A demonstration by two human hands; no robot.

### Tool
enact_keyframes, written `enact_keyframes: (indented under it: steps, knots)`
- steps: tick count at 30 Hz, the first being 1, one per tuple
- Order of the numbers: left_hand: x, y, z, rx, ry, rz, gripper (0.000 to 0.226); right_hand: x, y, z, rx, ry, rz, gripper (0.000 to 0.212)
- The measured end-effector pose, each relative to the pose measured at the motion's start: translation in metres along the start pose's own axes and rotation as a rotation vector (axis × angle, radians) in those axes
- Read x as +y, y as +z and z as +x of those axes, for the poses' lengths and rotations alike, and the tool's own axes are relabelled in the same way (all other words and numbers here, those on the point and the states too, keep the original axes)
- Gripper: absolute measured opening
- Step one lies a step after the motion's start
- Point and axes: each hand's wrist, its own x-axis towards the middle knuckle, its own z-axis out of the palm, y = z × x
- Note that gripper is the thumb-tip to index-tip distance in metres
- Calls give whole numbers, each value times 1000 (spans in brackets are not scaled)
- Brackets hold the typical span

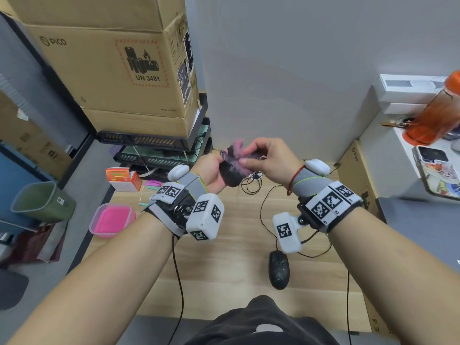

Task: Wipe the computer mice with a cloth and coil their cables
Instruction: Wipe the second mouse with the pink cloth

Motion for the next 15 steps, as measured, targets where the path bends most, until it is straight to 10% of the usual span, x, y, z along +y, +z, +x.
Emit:
enact_keyframes:
  steps: [4, 15]
  knots:
    - [3, -4, 2, 15, 12, 123, 43, -6, -9, -1, -201, 41, -18, 19]
    - [1, -1, 4, -81, 131, 386, 31, 12, -5, 22, 231, 190, 208, 13]
